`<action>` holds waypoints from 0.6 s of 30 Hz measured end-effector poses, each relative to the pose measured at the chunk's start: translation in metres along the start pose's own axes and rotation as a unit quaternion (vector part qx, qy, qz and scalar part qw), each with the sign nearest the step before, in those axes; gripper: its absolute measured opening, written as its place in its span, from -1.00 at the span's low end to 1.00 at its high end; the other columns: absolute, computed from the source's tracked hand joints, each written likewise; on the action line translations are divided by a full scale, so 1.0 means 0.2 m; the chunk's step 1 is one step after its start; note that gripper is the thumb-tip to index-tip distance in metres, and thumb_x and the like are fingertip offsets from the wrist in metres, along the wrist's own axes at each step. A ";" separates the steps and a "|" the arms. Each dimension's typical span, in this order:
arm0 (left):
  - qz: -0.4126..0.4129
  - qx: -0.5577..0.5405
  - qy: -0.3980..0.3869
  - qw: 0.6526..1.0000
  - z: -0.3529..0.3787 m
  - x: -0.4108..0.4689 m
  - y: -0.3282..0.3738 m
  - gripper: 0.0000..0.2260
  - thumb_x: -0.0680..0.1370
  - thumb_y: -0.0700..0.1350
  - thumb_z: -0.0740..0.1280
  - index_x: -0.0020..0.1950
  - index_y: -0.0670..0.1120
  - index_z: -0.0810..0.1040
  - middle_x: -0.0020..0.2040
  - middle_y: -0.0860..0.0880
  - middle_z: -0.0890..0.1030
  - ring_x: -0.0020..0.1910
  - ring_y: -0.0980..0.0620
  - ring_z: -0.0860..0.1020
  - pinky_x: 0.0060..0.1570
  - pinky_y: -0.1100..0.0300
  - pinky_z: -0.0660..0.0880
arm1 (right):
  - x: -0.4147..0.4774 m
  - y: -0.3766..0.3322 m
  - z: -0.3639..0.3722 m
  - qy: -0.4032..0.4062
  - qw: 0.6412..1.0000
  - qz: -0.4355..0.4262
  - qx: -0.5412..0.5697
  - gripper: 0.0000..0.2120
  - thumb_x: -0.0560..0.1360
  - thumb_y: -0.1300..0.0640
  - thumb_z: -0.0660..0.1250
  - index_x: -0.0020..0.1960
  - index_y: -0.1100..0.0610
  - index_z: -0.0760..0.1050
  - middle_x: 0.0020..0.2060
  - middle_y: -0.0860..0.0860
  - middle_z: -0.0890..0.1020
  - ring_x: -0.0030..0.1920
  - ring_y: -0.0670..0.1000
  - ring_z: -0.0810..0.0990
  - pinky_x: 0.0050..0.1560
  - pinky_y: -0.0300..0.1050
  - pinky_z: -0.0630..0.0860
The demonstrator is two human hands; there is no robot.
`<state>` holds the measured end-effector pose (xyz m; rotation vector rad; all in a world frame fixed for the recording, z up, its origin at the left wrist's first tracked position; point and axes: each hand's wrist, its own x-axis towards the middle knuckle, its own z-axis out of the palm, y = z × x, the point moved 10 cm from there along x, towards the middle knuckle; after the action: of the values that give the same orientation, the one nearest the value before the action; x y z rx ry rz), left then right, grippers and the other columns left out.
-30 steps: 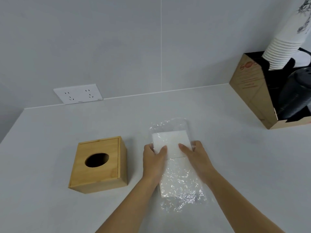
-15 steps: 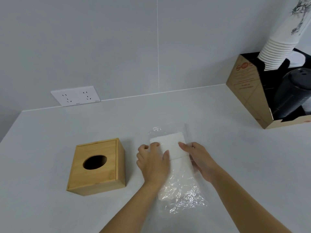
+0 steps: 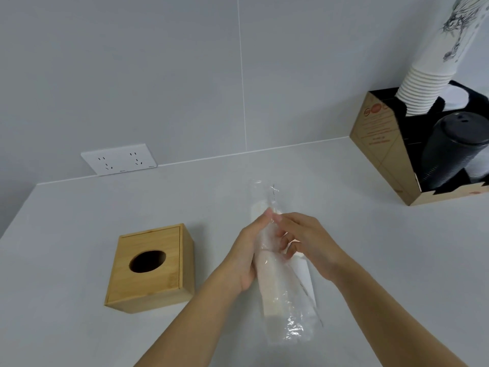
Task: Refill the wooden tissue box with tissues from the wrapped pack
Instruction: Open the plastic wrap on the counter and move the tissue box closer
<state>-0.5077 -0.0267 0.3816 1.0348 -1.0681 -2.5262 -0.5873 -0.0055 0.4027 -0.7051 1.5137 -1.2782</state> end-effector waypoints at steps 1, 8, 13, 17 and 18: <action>0.005 -0.001 -0.007 1.000 0.00 0.01 0.00 -0.66 0.49 0.14 0.31 -0.08 -0.16 0.50 -0.25 -0.10 0.45 -0.26 -0.05 0.49 -0.20 0.18 0.49 | 0.00 0.00 0.00 0.003 1.000 0.001 -0.017 -0.71 0.52 0.06 0.30 -0.02 0.32 0.54 -0.26 0.09 0.51 -0.33 0.06 0.48 -0.38 -0.14 0.45; -0.005 0.002 0.044 0.999 -0.13 0.07 -0.08 -0.75 0.52 -0.13 0.25 0.09 -0.23 0.57 0.00 -0.21 0.54 -0.05 -0.15 0.56 -0.06 0.09 0.52 | 0.02 0.07 -0.05 0.035 0.997 0.046 -0.042 -0.80 0.49 0.32 0.25 0.10 0.25 0.50 -0.25 0.11 0.54 -0.33 0.04 0.49 -0.35 -0.17 0.46; -0.012 0.024 0.179 0.984 -0.31 0.09 -0.15 -0.63 0.43 -0.14 0.39 0.16 -0.32 0.54 0.07 -0.27 0.65 0.01 -0.25 0.64 0.11 -0.11 0.54 | 0.04 0.15 -0.06 0.056 0.992 0.048 -0.107 -0.80 0.49 0.33 0.22 0.09 0.19 0.48 -0.22 0.04 0.56 -0.36 -0.04 0.52 -0.39 -0.27 0.41; 0.029 0.114 0.285 0.951 -0.42 0.06 -0.13 -0.76 0.44 -0.16 0.43 0.03 -0.17 0.45 -0.06 -0.10 0.58 -0.18 -0.05 0.55 -0.24 0.15 0.47 | 0.03 0.17 -0.12 0.111 0.976 0.016 -0.186 -0.81 0.48 0.28 0.26 0.07 0.13 0.51 -0.15 0.03 0.58 -0.27 -0.06 0.53 -0.30 -0.31 0.38; 0.037 0.124 0.300 0.945 -0.43 0.05 -0.13 -0.79 0.46 -0.17 0.41 0.01 -0.14 0.44 -0.07 -0.09 0.55 -0.18 -0.05 0.52 -0.23 0.16 0.45 | 0.03 0.17 -0.14 0.127 0.968 0.010 -0.217 -0.80 0.49 0.27 0.26 0.08 0.12 0.52 -0.12 0.03 0.58 -0.20 -0.05 0.53 -0.25 -0.31 0.39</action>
<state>-0.4554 -0.0591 0.3162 1.6496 -1.2043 -1.8371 -0.6100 0.0092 0.3668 -0.8202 2.0406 -1.0585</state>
